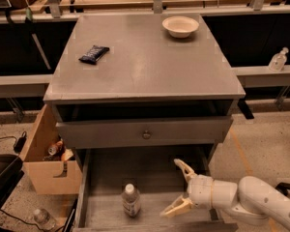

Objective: Pick blue plastic bottle from middle drawer and place on counter

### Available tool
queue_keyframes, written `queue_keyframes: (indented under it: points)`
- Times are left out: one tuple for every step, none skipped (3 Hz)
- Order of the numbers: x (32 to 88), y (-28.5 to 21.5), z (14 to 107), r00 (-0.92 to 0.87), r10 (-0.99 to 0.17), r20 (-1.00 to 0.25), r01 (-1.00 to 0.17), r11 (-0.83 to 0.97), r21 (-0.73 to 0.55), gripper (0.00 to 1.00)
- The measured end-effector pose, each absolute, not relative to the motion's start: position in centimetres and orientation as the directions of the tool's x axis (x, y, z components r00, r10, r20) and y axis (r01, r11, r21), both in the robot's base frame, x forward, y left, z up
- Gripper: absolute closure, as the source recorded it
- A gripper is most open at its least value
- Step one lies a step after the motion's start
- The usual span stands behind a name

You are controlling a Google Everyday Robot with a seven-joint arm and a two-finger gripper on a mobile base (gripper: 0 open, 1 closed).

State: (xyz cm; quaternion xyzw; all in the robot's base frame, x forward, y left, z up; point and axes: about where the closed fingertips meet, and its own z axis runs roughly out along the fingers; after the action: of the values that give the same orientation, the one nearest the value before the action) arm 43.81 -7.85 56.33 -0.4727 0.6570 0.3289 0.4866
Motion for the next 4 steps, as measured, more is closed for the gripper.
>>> queue_keyframes:
  points:
    - [44.9, -7.2, 52.1, -0.085, -0.247, -0.965, -0.935, 0.355, -0.008, 0.00]
    - [45.5, -6.3, 49.2, -0.083, -0.209, -0.974, -0.931, 0.365, 0.001, 0.00]
    - [45.5, -4.0, 47.5, -0.055, -0.204, -0.977, -0.932, 0.361, -0.023, 0.00]
    - [45.0, -1.9, 46.8, -0.040, -0.179, -0.983, -0.932, 0.361, -0.028, 0.00]
